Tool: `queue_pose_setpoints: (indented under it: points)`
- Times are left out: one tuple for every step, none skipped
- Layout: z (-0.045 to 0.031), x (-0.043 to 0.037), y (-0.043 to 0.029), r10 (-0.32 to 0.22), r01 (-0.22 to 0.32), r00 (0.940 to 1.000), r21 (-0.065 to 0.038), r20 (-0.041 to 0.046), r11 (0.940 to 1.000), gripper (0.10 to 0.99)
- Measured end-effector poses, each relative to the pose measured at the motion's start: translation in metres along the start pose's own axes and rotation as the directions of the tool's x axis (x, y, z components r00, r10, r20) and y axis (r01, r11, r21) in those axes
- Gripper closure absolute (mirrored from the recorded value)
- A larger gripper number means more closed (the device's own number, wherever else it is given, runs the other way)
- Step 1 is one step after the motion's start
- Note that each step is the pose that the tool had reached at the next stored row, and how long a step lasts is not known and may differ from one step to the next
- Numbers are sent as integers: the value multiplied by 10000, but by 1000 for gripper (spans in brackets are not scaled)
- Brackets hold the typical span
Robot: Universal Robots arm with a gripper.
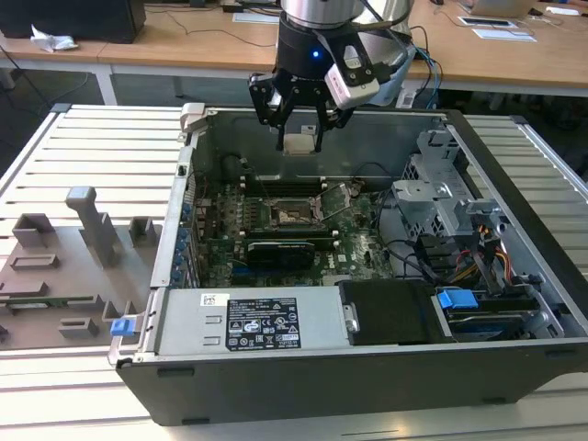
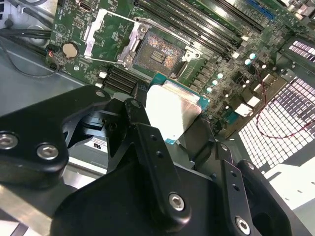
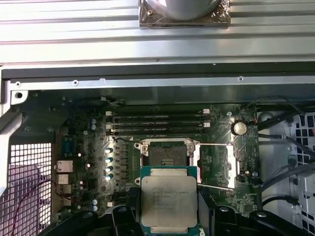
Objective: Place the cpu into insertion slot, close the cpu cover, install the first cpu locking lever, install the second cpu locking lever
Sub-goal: 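Place the cpu into insertion slot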
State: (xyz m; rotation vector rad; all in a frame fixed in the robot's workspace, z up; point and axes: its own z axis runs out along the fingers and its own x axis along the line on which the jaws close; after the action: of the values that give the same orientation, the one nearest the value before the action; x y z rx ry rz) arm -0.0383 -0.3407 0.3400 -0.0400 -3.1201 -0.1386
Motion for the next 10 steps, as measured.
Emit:
queue_pose_setpoints:
  points:
    - [7,0,-1,0,0,10000,1,0,10000,541]
    - [19,0,-2,0,0,10000,1,0,10000,541]
    - [26,-1,-2,0,0,10000,1,0,10000,541]
    - [33,-1,-3,0,0,10000,2,-1,10000,541]
    - [40,-1,-4,0,0,10000,1,-1,10000,541]
    - [47,-1,-4,0,0,10000,1,0,10000,541]
    - [56,-1,-5,0,0,10000,1,0,10000,541]
    - [62,-1,-6,0,0,10000,1,-1,10000,541]
    - [72,-1,-6,0,0,10000,0,0,10000,541]
    - [78,-1,-7,0,0,10000,0,0,10000,541]
